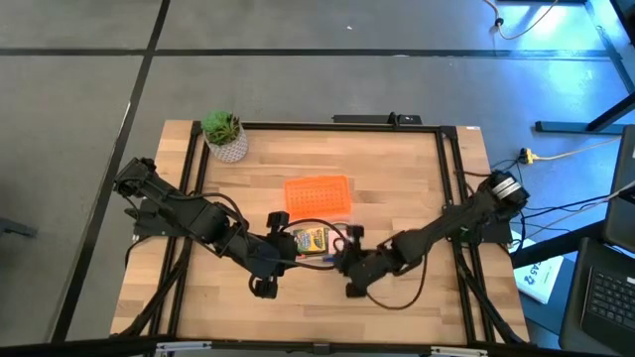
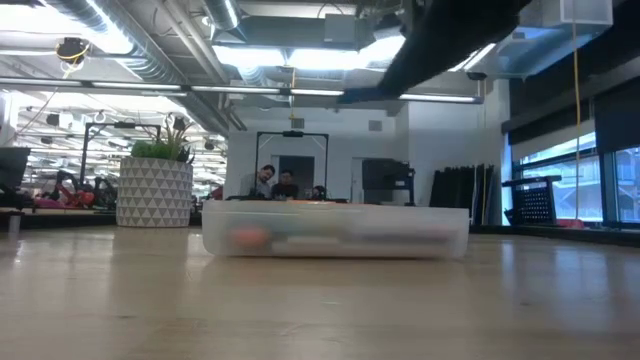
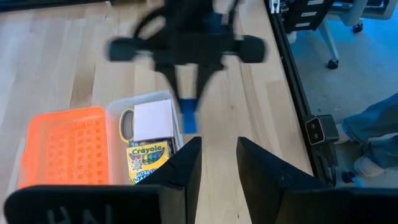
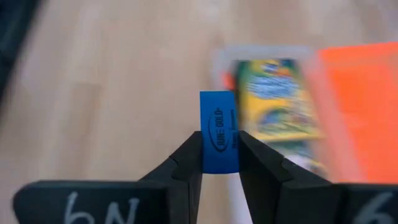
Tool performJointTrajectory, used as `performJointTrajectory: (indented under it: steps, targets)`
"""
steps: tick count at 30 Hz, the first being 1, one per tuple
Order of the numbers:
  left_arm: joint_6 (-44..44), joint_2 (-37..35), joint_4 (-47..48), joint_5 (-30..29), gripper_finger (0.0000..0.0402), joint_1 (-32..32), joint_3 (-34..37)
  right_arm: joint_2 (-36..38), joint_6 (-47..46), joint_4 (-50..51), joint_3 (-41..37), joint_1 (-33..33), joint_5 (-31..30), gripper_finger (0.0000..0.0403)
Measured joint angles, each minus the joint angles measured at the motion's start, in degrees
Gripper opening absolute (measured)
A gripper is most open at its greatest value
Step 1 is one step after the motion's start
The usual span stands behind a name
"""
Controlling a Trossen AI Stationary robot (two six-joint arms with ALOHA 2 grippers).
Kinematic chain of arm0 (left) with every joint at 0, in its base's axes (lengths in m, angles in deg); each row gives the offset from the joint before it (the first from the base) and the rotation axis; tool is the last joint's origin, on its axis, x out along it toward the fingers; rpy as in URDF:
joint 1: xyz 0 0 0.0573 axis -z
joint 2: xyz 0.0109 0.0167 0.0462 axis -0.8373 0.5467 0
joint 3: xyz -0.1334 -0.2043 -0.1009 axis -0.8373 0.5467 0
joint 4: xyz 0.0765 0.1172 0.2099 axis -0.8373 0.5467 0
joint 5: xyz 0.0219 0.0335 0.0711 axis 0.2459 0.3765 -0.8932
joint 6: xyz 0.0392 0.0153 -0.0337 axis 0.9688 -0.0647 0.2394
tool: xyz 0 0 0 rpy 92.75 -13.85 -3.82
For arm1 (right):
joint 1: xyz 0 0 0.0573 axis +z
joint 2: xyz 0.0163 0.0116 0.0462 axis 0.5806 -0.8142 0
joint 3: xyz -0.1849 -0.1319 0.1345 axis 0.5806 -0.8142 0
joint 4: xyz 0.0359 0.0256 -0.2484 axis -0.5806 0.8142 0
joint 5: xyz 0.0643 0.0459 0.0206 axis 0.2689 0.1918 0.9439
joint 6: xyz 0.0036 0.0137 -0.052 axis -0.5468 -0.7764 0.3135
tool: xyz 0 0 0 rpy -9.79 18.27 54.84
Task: Pack school essentials
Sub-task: Put the blue eraser into the supply box
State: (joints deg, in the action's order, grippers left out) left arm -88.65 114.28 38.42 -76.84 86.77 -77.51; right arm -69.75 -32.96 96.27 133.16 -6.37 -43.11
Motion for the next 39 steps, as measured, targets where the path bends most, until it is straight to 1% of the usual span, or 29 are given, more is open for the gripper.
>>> performJointTrajectory:
  steps: [4, 8, 13, 19, 23, 28, 32, 39]
  targets:
    - [0.01, 0.0, 0.03, 0.02, 0.0094, 0.11, 0.0, 1.82, 0.89, 7.71, -0.22, -2.39, -1.11, 0.0093]
    - [0.0, 0.0, 0.04, 0.02, 0.0094, 0.24, 0.0, 1.94, 2.7, 10.34, -1.09, -4.17, -1.17, 0.0093]
    - [0.01, 0.0, 0.04, 0.01, 0.0094, 0.28, 0.0, 1.84, 3.69, 6.72, -5.42, -6.59, 0.69, 0.0093]
    - [0.0, 0.0, 0.15, 0.0, 0.0094, 0.25, 0.0, 1.8, 4.54, -1.47, -10.88, -8.26, 3.8, 0.0093]
    - [-0.36, 0.0, 0.17, -0.36, 0.0094, -0.03, 0.0, 1.8, 7.11, -3.91, -12.4, -8.99, 7.06, 0.0093]
    - [-1.36, 0.0, 0.36, -2.8, 0.0094, -0.57, 0.0, 1.79, 9.7, -5.5, -13.73, -9.62, 7.58, 0.0093]
    - [-1.44, 0.0, 0.37, -2.95, 0.0094, -0.92, 0.0, 1.78, 9.65, -6.08, -14.1, -10.3, 7.72, 0.0093]
    - [-1.44, 0.0, 0.35, -2.95, 0.0094, -0.92, 0.0, 1.78, 9.88, -6.27, -14.12, -11.83, 12.97, 0.01]
